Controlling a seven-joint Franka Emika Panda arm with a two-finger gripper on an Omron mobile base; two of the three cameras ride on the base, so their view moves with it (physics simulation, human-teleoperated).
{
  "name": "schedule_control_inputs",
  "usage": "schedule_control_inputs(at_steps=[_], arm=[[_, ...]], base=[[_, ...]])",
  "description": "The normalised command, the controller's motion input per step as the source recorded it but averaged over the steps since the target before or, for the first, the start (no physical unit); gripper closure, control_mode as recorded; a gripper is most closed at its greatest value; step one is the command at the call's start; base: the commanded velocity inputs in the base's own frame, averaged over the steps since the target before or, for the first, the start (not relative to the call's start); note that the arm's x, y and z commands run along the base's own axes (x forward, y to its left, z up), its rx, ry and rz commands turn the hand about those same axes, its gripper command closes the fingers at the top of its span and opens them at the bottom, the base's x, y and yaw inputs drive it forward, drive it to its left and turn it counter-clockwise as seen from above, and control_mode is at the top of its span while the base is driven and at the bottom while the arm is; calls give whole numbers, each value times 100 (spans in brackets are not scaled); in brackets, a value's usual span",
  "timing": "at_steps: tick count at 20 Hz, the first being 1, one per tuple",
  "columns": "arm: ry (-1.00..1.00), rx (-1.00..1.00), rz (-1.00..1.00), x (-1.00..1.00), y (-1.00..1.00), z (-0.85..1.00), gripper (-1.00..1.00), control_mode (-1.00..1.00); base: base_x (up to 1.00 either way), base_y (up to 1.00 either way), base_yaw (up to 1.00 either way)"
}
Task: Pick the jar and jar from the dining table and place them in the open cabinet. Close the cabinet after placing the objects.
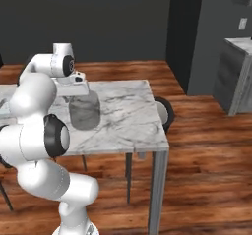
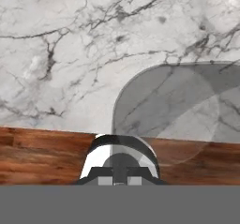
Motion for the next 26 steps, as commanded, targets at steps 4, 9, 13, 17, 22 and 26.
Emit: schedule_control_inputs(at_steps=[4, 9, 13, 17, 22, 26], arm=[[0, 0, 0, 0, 0, 0, 100, 100], [0, 0, 0, 0, 0, 0, 100, 100], [0, 0, 0, 0, 0, 0, 100, 100], [0, 0, 0, 0, 0, 0, 100, 100], [0, 0, 0, 0, 0, 0, 100, 100], [0, 0, 0, 0, 0, 0, 100, 100]], base=[[-1, -42, -44], [0, -37, -46], [5, -14, -54], [14, -15, -55], [31, -14, -53], [39, -23, -48]])
